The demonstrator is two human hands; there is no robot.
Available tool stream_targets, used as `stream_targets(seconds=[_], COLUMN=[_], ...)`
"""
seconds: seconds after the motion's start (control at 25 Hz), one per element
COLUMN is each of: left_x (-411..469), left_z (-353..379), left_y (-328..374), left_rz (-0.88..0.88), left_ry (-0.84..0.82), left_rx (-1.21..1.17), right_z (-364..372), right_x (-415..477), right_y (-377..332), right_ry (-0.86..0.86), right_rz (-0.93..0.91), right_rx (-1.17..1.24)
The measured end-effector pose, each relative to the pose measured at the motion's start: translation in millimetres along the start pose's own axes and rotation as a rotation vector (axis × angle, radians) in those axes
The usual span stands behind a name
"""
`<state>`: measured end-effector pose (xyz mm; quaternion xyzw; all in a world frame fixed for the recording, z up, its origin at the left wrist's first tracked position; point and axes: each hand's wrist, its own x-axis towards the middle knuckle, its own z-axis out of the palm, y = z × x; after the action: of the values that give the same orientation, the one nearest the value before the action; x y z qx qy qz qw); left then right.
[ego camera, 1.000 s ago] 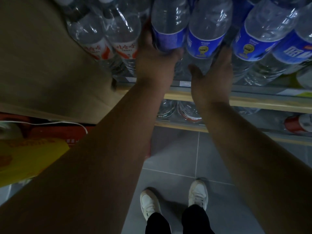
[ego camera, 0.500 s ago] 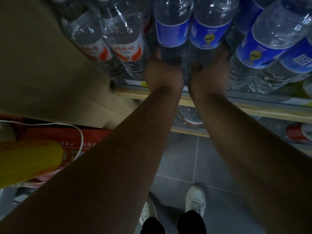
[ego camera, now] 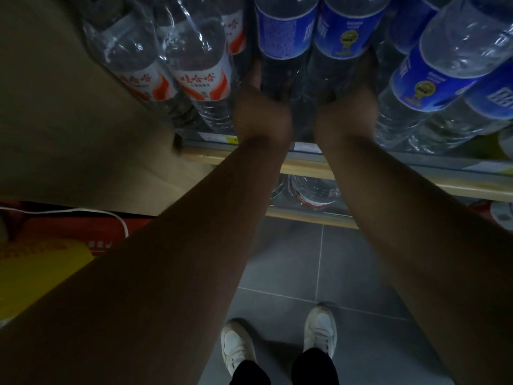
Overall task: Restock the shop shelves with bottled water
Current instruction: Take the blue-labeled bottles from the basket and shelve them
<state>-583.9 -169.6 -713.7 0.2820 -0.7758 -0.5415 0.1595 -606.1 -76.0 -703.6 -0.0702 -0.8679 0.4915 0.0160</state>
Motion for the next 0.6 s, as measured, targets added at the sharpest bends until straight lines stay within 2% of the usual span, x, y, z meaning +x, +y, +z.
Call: stream_targets(seconds=[0.08,0.2,0.28,0.4,0.48,0.6], left_x=[-13,-44,-67,-103,-133,-172], left_z=[-7,-28,-46,-69,-81,-97], left_y=[3,-2,-14,-31,-41,-46], left_rz=[0.049,0.216,0.338,0.432,0.453,0.454], left_ry=[-0.046,-0.122,-0.157,-0.235,-0.312,-0.457], left_rx=[0.064,0.261,0.416,0.619,0.666,0.749], right_z=[-8,-24,-37,-56,-70,-92], right_x=[-8,-38,-69,-110,-138,-179], right_y=[-1,8,19,43,61,79], right_ry=[-0.053,-0.109,-0.078,-0.012,-0.005,-0.118], right_rz=[0.022,-0.082,-0.168,-0.267,-0.229,-0.115], right_rx=[-0.042,-0.110,-0.170,-0.325,-0.449,-0.701])
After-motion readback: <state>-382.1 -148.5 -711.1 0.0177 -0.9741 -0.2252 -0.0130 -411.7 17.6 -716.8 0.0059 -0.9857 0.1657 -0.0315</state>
